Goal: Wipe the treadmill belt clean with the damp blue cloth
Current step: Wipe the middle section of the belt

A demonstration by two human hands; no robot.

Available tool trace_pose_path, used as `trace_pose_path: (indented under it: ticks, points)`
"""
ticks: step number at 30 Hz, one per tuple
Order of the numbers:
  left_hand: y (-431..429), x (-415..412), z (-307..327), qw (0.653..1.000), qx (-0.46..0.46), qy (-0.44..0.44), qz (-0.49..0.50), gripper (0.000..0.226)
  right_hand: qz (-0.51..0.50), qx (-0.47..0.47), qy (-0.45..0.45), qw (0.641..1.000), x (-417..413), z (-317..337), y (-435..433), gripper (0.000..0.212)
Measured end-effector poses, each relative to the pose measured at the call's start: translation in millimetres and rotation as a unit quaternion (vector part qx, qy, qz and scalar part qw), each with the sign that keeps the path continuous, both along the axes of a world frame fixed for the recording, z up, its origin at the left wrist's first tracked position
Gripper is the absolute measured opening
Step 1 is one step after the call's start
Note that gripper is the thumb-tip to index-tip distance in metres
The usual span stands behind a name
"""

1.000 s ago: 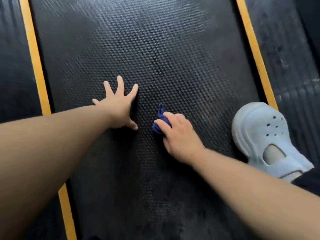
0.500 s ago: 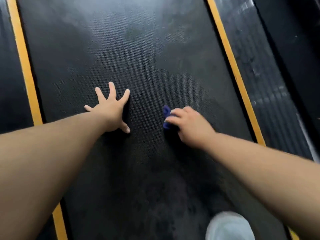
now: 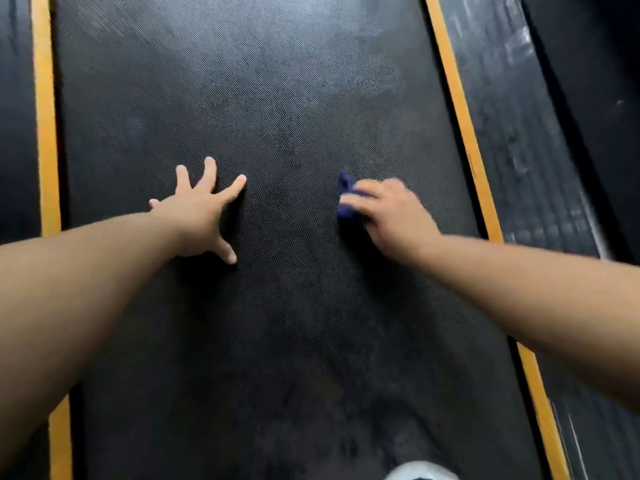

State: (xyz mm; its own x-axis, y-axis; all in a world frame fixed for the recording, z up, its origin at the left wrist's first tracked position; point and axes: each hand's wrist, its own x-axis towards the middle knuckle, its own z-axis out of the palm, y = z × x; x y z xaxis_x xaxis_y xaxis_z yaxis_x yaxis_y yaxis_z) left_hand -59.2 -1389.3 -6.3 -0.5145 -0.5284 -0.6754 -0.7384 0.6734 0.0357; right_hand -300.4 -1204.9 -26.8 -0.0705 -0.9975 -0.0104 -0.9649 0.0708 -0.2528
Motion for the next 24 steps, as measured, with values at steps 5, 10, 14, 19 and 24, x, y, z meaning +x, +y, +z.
trace_pose_path:
  ticks: [5,10,14,19,24]
  points:
    - [5,-18,5,0.999,-0.039,0.008,0.014,0.125,-0.183,0.024,-0.005,0.983,5,2,-42,0.032]
    - [24,-23,-2,0.995,-0.026,0.082,0.051,0.127,0.079,0.004,-0.083,0.993,49,-10,46,0.046]
    - [21,-17,-7,0.993,-0.101,0.053,-0.01,0.124,-0.031,-0.055,-0.021,0.998,24,-7,-32,0.034]
    - [15,-17,-9,0.991,-0.047,0.026,0.126,0.135,-0.202,-0.011,-0.062,0.977,49,-12,-106,0.037]
    - [13,-16,-14,0.991,-0.051,0.031,0.117,0.136,0.186,-0.067,0.011,0.98,34,-19,-103,0.039]
